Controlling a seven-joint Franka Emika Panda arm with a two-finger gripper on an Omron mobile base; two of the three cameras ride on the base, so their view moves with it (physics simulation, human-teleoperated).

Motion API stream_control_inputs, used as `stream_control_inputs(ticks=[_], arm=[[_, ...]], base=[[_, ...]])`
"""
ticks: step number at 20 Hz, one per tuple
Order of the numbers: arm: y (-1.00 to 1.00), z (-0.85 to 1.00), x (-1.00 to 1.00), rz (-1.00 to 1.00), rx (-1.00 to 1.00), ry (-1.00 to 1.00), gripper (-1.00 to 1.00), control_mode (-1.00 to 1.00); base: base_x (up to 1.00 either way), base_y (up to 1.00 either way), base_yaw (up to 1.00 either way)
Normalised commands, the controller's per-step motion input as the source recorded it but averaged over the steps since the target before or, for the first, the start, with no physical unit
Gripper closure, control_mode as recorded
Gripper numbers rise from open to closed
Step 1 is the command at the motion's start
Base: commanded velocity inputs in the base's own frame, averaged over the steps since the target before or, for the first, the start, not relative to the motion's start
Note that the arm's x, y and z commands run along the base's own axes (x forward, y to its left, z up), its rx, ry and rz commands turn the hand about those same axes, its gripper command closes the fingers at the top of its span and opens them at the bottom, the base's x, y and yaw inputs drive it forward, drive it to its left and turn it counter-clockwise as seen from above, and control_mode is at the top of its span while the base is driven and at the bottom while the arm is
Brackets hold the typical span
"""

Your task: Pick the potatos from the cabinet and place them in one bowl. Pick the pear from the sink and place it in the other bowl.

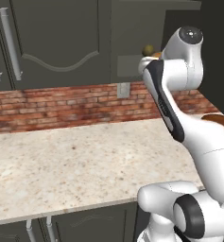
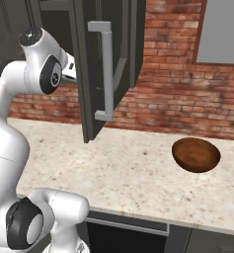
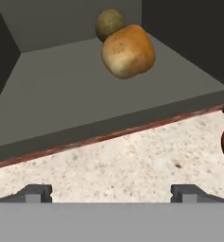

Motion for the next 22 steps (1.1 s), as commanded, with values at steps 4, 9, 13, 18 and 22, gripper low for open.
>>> stream_control_inputs(ticks=[4,9,13,18,22], arm=[[0.0,0.3,0.36,-0.04,0.01,-0.14,-1.0,-1.0],[0.0,0.17,0.39,-0.08,-0.02,-0.08,-1.0,-1.0],[-0.05,0.16,0.48,-0.08,-0.01,-0.03,-1.0,-1.0],[-0.21,0.07,0.66,-0.06,-0.02,0.04,-1.0,-1.0],[-0.39,0.0,0.6,0.0,-0.01,0.03,-1.0,-1.0]], base=[[0.0,0.0,0.0],[0.0,0.0,0.0],[0.0,0.0,0.0],[0.0,0.0,0.0],[0.0,0.0,0.0]])
